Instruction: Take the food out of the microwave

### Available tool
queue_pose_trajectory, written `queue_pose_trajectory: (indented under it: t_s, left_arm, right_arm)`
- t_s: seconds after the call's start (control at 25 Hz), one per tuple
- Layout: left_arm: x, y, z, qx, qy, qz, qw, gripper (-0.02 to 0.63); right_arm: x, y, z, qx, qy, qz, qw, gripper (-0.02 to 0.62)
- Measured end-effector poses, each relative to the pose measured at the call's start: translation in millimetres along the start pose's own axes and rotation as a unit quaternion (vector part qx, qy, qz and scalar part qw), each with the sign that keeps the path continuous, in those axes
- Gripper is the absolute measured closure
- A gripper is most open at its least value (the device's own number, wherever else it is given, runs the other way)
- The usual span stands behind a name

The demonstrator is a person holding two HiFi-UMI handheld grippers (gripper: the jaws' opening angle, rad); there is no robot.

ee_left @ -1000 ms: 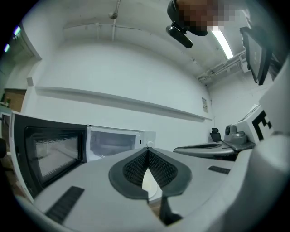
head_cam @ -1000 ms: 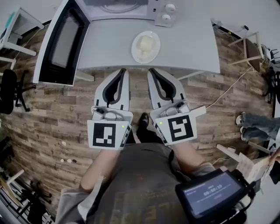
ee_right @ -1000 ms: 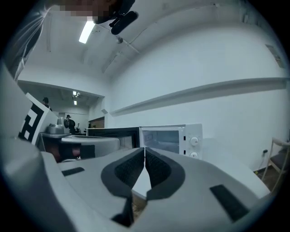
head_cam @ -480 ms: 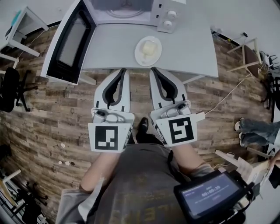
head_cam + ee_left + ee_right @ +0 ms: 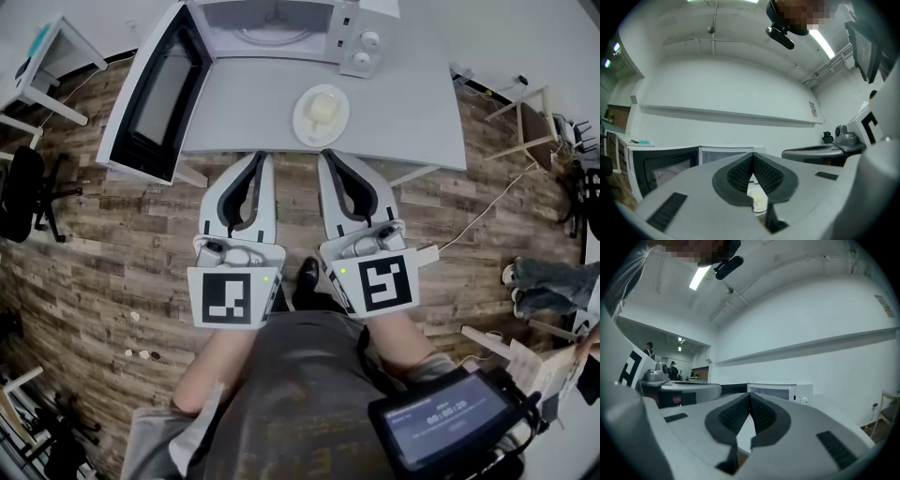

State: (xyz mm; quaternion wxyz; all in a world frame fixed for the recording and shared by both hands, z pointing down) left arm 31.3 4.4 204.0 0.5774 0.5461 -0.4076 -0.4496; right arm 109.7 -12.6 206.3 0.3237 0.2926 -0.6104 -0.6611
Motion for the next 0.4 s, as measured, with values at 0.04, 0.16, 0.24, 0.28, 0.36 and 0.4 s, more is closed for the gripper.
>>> queue_pose_trajectory:
  t_s: [0.04, 0.16, 0.24, 0.28, 0.36, 0.4]
  left_arm:
    - [-0.3, -0.4, 1.3, 0.0, 0.0, 0.0, 1.0, 0.598]
    - [-2.0, -1.4, 4.6, 0.002, -0.001, -0.001, 1.0, 0.598]
    - [-1.0, -2.3, 5.0, 0.005, 0.001, -0.006, 1.0, 0.598]
    - [-0.4, -2.5, 5.2, 0.007, 0.001, -0.007, 1.0, 0.598]
    - [0.5, -2.1, 5.6, 0.006, 0.0, -0.005, 1.0, 0.598]
    - [0.9, -1.7, 5.9, 0.005, 0.0, -0.004, 1.0, 0.598]
  right_arm:
    - [0.6, -0.7, 0.7, 0.0, 0.0, -0.001, 1.0, 0.589]
    - [1.8, -2.6, 3.6, 0.0, -0.001, -0.002, 1.0, 0.589]
    - [2.3, -2.5, 3.7, 0.001, -0.001, -0.003, 1.0, 0.589]
    - [2.7, -2.2, 3.4, 0.001, -0.002, -0.003, 1.0, 0.589]
    - [3.5, -2.0, 3.0, 0.001, -0.002, -0.002, 1.0, 0.589]
    - [4.0, -2.0, 2.8, 0.001, -0.002, -0.001, 1.0, 0.589]
Point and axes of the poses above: the fingertips, and each gripper's own axes: x forward along the fingers, z to its left, y out of its underside, the point moved 1 cm from there along -x, backward along the fingers, and after that the axes turned 3 degrees about -x, right-handed, at the moved point
